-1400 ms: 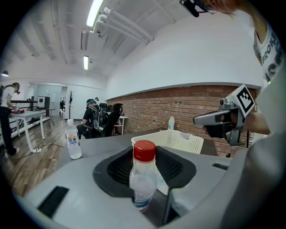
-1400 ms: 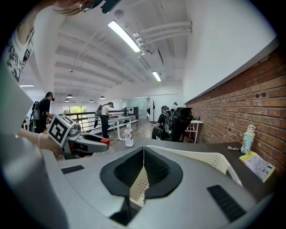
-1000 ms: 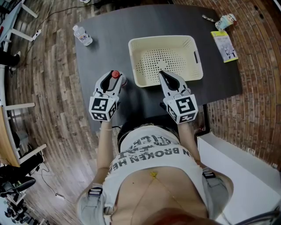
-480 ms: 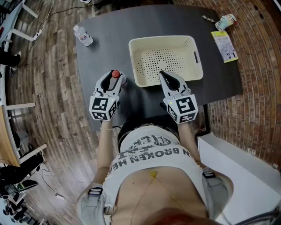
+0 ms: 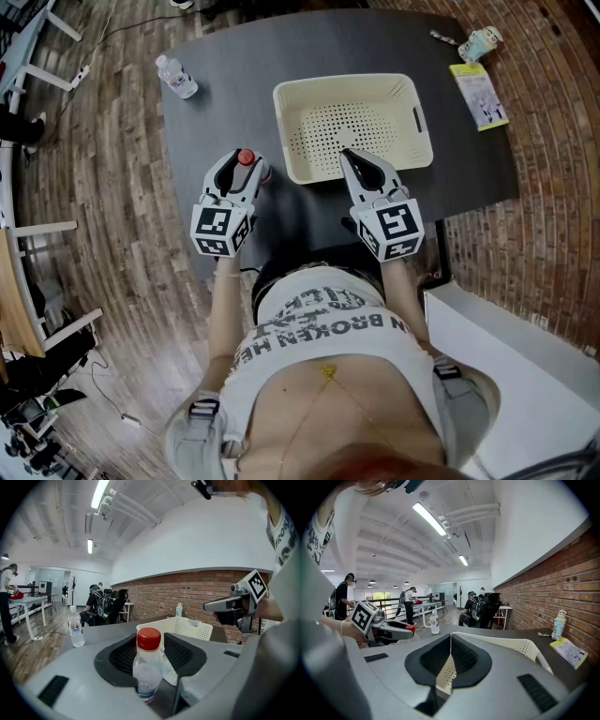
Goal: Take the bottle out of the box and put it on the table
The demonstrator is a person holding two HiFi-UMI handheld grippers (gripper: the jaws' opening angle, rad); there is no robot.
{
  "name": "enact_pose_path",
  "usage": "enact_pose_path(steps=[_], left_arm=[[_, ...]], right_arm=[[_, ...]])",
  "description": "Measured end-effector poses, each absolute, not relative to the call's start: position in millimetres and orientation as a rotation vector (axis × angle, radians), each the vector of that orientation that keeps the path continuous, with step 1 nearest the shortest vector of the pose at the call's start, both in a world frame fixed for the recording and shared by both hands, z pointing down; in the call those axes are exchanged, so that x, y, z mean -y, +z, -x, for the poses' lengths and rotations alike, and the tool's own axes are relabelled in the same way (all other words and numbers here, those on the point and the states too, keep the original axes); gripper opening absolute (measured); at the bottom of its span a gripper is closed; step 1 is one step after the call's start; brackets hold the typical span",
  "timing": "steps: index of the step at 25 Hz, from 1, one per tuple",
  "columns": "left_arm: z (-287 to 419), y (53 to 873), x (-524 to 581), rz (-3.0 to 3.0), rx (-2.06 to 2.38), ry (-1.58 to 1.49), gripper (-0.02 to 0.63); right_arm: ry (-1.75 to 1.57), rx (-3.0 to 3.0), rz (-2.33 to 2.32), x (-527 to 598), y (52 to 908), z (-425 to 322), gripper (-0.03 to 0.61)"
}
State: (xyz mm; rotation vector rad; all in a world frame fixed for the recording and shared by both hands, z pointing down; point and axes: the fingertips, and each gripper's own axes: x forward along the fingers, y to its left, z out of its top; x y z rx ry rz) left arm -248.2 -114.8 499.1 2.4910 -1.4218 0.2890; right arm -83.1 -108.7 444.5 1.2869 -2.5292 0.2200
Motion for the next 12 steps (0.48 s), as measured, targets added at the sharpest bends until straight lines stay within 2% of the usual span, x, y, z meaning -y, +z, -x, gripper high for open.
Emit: enact_pose_path(steps=[12], left_arm=[[266,478,94,-2.451,1.557,0.318,0.172]], right_arm=[[0.226,2.546,-1.289,110,445,74,0.009]])
